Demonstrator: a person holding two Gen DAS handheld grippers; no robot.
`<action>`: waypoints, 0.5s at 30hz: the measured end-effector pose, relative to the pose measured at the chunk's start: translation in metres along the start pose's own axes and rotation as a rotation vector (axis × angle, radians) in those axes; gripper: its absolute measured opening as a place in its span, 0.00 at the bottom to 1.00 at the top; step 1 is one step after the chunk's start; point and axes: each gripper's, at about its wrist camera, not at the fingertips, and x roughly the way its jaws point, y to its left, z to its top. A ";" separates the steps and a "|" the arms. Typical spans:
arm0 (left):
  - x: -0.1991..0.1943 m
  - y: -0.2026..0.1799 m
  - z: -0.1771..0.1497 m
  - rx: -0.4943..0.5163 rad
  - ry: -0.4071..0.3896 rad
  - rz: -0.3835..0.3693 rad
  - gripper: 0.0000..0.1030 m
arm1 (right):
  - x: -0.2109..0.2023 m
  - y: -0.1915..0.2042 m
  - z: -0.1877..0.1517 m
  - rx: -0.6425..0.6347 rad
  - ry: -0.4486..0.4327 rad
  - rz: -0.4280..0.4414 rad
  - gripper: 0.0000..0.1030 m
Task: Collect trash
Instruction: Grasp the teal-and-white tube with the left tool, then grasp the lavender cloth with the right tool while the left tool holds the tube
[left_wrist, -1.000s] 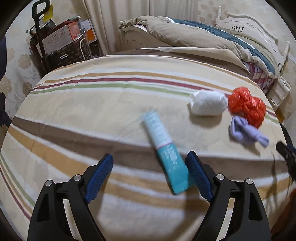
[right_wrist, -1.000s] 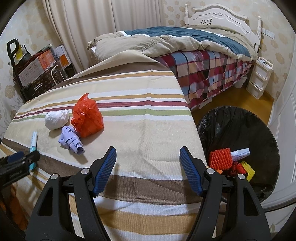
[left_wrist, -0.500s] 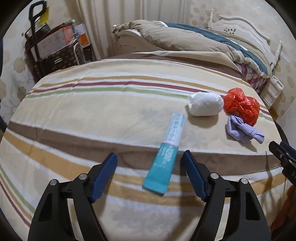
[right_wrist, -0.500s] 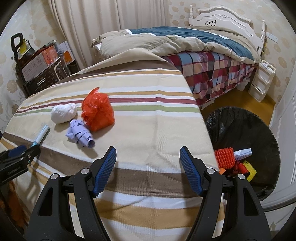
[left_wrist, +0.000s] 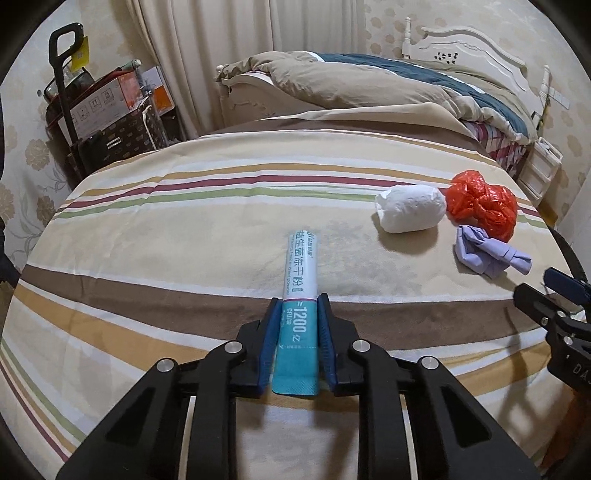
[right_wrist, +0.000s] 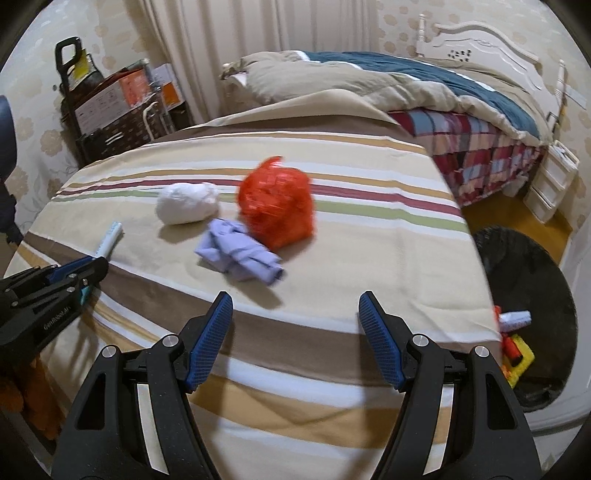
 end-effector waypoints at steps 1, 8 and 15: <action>0.000 0.002 0.000 -0.002 -0.001 0.001 0.23 | 0.002 0.004 0.002 -0.005 0.002 0.008 0.67; 0.000 0.011 -0.001 -0.015 -0.005 0.002 0.22 | 0.016 0.027 0.014 -0.022 0.023 0.030 0.65; 0.000 0.015 -0.001 -0.028 -0.007 -0.011 0.22 | 0.024 0.041 0.017 -0.059 0.028 -0.002 0.34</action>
